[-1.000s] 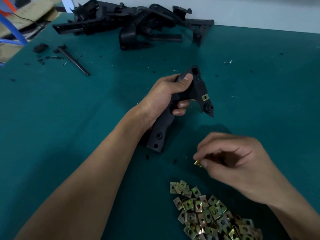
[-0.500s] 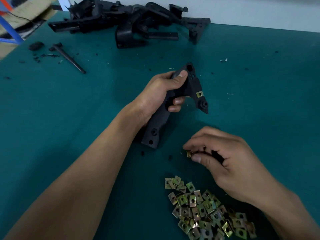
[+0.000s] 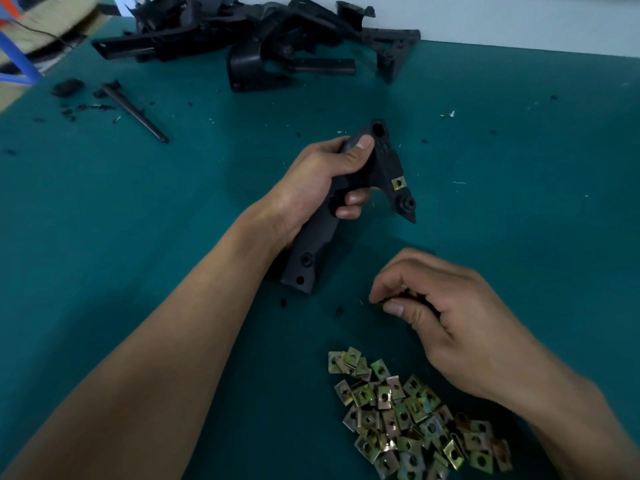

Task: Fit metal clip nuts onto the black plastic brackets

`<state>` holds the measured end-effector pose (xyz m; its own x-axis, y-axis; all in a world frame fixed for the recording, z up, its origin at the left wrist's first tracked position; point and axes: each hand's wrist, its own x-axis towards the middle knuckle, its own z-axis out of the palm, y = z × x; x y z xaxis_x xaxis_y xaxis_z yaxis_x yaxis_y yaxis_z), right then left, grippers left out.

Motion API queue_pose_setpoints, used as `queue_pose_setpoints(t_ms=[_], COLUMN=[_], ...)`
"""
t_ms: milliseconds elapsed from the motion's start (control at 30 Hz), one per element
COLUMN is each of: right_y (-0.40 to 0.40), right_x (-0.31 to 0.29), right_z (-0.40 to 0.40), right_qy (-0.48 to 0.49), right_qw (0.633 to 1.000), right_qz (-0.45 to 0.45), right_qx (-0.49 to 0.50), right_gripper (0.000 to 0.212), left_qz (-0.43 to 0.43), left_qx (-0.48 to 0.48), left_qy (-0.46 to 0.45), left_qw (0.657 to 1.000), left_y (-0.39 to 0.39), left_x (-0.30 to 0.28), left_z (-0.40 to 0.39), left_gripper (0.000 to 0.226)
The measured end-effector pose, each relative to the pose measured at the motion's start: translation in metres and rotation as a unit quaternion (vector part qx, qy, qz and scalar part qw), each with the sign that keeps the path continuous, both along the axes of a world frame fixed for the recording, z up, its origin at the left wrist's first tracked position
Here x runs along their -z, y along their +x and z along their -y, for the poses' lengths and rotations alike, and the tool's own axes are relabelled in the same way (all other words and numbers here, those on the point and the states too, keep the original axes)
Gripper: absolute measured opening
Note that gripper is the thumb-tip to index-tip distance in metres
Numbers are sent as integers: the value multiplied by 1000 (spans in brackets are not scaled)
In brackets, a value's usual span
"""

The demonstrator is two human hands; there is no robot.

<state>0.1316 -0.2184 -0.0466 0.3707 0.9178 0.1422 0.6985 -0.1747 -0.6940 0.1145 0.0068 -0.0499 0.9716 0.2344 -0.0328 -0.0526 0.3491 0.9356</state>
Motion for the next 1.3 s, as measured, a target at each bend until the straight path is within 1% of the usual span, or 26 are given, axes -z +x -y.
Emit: queue_pose_setpoints(t_ms=[133, 300, 400, 633, 733, 833, 900, 933, 1000, 1033, 1067, 1133, 1167, 1200, 1233, 1300], right_y=[0, -1, -2, -1, -2, -2, 1, 4, 11, 17, 24, 39, 46, 52, 57, 64], right_x=[1, 1, 2, 2, 2, 3, 3, 4, 5, 6, 7, 7, 6, 5, 3, -1], right_z=[0, 0, -3, 0, 0, 1, 4, 5, 7, 6, 5, -1, -6, -14, -23, -45], right_qy=[0, 14, 26, 62, 54, 54, 62, 76, 135, 176, 219, 291, 313, 324, 328, 328], right_qw=[1000, 999, 999, 997, 998, 997, 993, 987, 962, 940, 909, 832, 801, 779, 767, 756], right_qz=[14, 19, 22, -1, -17, -39, -86, -126, -221, -271, -327, -435, -472, -496, -510, -525], right_qx=[4, 22, 28, 38, 40, 42, 55, 63, 87, 111, 141, 184, 196, 206, 212, 214], right_gripper=[13, 17, 15, 20, 15, 14, 16, 16, 12, 9, 9, 13, 15, 16, 17, 17], left_qz=[2, 9, 7, -1, -1, -3, -3, -3, 0, 1, 2, 2, 3, 6, 9, 16], left_qx=[3, 4, 3, -7, -6, -4, -3, -1, 3, 5, 6, 12, 17, 21, 25, 29], left_qy=[0, 0, 3, 8, 9, 10, 11, 9, 0, -2, -2, 0, 1, 2, 5, 13], left_qw=[1000, 1000, 1000, 1000, 1000, 1000, 1000, 1000, 1000, 1000, 1000, 1000, 1000, 1000, 1000, 999], left_y=[1, 1, 1, -1, -2, -2, -2, -3, -3, -3, -3, -3, -3, -4, -4, -3], left_x=[1, 1, 1, -2, -4, -4, -4, -4, -4, -4, -4, -3, -3, -3, -3, -2], left_z=[-1, -1, 0, 2, 2, 2, 2, 3, 4, 4, 3, 3, 2, 2, 2, 2], left_gripper=[22, 22, 22, 20, 19, 20, 20, 20, 22, 22, 23, 20, 19, 20, 22, 26])
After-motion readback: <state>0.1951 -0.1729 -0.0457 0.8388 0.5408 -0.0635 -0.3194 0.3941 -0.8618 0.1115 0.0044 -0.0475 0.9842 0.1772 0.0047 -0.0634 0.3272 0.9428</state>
